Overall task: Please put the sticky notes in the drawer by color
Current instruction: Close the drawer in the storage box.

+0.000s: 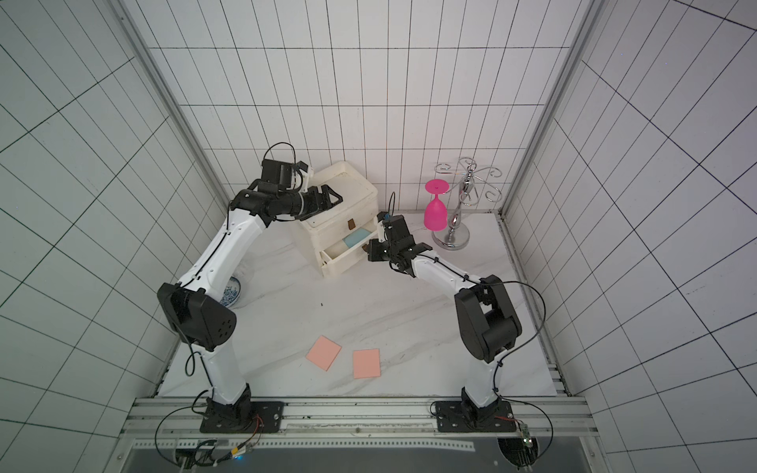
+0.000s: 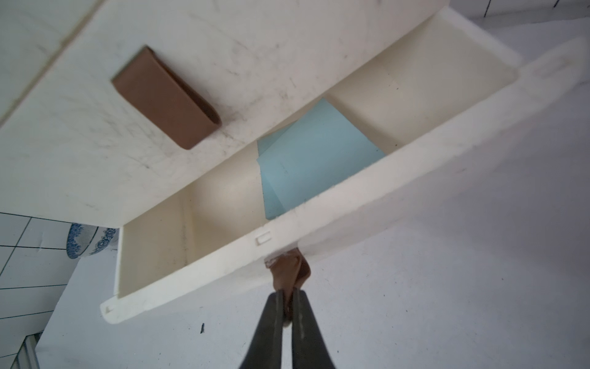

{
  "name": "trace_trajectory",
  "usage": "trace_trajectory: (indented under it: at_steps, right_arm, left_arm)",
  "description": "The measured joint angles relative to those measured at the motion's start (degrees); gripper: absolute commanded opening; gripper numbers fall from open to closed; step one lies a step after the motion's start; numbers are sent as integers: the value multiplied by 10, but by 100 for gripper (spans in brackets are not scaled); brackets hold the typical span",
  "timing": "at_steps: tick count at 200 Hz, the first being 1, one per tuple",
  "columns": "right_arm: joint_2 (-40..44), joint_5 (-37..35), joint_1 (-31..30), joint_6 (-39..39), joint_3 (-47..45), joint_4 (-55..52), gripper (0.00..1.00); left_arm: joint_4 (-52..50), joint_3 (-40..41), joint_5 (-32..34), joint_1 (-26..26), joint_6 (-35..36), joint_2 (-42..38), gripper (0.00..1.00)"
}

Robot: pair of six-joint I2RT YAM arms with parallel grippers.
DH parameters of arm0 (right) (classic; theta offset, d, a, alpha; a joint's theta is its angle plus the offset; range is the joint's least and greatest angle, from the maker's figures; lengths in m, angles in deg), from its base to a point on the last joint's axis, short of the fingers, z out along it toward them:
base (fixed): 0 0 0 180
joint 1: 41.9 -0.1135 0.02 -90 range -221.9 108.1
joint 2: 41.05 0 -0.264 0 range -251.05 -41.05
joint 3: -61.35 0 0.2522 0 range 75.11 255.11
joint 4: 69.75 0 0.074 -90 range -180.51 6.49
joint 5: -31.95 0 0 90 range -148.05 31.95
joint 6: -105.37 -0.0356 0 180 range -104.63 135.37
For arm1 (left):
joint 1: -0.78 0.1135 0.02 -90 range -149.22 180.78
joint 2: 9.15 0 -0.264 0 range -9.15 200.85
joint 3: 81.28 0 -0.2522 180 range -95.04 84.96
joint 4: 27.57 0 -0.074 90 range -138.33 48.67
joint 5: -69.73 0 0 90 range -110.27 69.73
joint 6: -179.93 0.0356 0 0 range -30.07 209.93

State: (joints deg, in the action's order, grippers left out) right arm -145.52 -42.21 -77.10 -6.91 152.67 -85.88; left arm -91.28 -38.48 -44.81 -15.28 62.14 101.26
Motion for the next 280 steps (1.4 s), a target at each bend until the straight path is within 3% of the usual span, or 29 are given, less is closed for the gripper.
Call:
trace_trajectory:
  at_steps: [25,43,104,166,223,280]
  right_arm:
    - [-8,14,0,2,18,13,12]
    - [-33,23,0,6,58,12,12]
    - [-45,39,4,12,88,22,20]
    - [79,18,25,24,2,-1,23]
    - [100,17,74,11,-53,-13,22]
    - [-6,44,94,-15,-43,-5,19]
  left_arm:
    - [-30,-181,13,7,-8,65,92]
    - [-30,-233,26,8,-10,86,92]
    - [-9,-233,85,38,-20,160,91]
    - [89,-228,174,69,0,174,87]
    - [159,-235,156,67,7,235,86]
    - [181,-233,110,65,23,249,85]
